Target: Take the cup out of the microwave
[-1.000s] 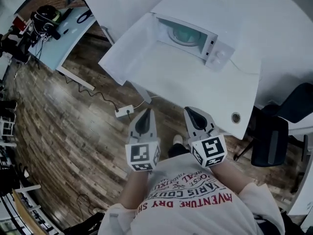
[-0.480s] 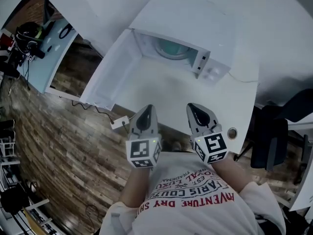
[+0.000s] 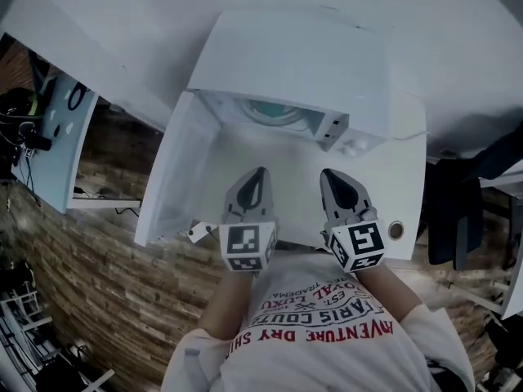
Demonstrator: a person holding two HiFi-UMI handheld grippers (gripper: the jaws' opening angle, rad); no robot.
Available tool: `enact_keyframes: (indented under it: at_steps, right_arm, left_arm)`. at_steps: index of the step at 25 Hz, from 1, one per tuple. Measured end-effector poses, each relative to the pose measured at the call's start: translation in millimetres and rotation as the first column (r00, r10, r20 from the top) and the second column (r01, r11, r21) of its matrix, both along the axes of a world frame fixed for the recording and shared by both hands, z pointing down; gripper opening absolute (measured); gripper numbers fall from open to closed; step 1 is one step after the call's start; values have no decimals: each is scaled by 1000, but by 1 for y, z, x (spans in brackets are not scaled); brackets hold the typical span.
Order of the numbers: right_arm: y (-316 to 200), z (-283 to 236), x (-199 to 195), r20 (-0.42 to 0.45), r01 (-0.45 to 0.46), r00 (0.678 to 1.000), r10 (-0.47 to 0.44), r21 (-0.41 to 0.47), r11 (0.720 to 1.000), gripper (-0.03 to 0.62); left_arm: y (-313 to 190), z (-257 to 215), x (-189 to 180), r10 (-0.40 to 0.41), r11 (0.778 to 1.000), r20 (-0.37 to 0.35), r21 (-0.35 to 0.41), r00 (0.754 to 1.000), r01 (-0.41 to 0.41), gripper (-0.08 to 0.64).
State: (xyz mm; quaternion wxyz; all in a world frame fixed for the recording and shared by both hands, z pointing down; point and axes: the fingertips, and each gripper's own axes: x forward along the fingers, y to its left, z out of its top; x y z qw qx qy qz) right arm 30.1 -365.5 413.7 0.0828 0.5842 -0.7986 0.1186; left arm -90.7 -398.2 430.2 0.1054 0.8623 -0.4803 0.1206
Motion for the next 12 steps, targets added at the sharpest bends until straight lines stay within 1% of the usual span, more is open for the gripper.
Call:
enact_keyframes:
  at_steps: [4, 6, 8, 10, 12]
  right_arm:
    - [-31, 0, -5, 13, -68, 998, 68, -12, 998, 11]
    - [-42, 1, -9, 14, -97, 995, 98, -21, 995, 11]
    - [-48, 4, -11, 8, -133, 991, 134, -36, 990, 11]
    - [-54, 8, -11, -1, -164, 986, 164, -51, 985, 11]
    - [-62, 15, -11, -8, -177, 984, 177, -64, 982, 9]
  left_arm:
    - [-35, 4, 5, 105, 994, 7, -8, 994, -105, 5]
    - [-51, 3, 8, 149, 989, 1, 18, 989, -149, 6]
    - [-64, 2, 12, 191, 980, 15, 61, 981, -192, 6]
    - [-78, 4, 15, 199, 976, 27, 85, 980, -201, 6]
    - [-93, 12, 16, 201, 975, 32, 89, 979, -203, 6]
